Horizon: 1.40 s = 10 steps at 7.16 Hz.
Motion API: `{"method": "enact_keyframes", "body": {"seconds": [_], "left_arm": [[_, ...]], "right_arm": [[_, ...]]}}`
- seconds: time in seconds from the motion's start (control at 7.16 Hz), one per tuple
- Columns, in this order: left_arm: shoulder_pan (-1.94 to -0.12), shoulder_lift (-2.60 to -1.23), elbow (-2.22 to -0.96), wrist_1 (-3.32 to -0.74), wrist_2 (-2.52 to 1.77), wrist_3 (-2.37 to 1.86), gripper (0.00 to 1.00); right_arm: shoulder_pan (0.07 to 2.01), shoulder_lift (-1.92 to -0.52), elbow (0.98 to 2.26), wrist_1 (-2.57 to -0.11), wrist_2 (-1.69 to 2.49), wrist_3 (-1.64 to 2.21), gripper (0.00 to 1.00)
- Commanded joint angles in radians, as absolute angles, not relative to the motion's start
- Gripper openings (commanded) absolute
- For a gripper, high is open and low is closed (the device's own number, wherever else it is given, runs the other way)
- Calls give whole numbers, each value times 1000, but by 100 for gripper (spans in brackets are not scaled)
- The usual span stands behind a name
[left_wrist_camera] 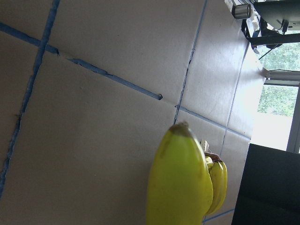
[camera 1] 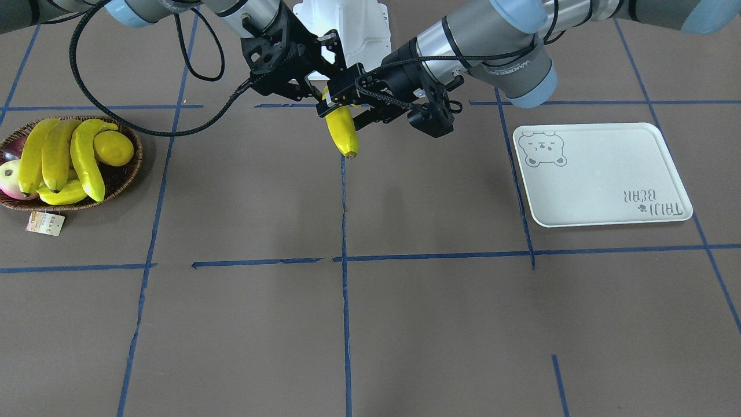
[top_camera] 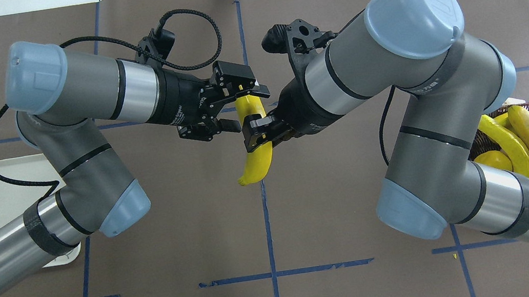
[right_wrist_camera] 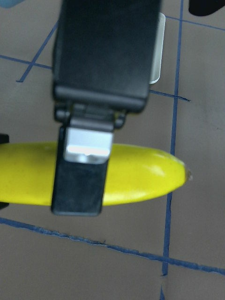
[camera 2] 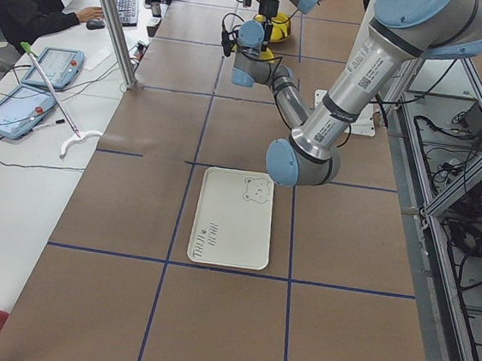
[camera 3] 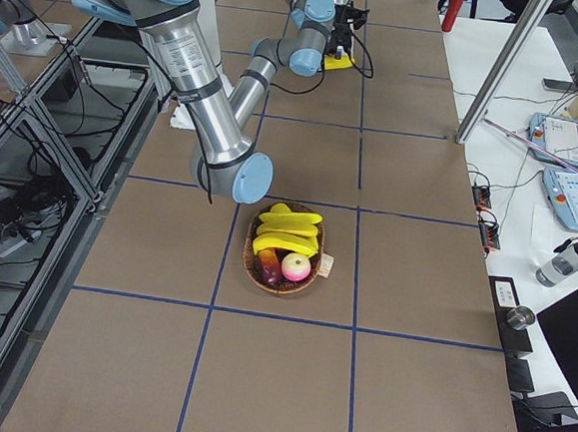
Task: Transfer all bananas from basket to plate
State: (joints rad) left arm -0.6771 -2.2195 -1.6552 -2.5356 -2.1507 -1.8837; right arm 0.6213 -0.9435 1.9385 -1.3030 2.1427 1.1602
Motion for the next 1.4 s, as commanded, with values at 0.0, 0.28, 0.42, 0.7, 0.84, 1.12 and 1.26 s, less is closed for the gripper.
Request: {"method": "enact_keyframes", "body": {"seconds": [0.0,0.28,0.42,0.7,0.84,1.12,1.26], "left_arm": [[-672,-2221,-1655,-2537,-2152,-1881,56],[-657,-2209,-1652,-2539,-2154,-1872,0],[-658,-2207,-1654,-2539,-2154,-1855,0],[-658,-2206,-1652,-2536,-2154,-1847,0],[-660,-2206,-1652,-2536,-2154,-1844,0],[-672,-2171,-1643,-2517,-2154,-1841,0],[-684,-2122,-1640,-2501,-2157,-1782,0]], "right_arm": [[620,-942,1940,-1304,2143,1161,1],[621,-942,1940,-1304,2143,1164,30],[620,-942,1942,-1304,2143,1164,99],[618,-936,1950,-1302,2141,1241,100],[620,-934,1951,-1302,2143,1264,100],[627,-948,1992,-1305,2141,1270,99],[643,-969,2008,-1308,2141,1270,99]]}}
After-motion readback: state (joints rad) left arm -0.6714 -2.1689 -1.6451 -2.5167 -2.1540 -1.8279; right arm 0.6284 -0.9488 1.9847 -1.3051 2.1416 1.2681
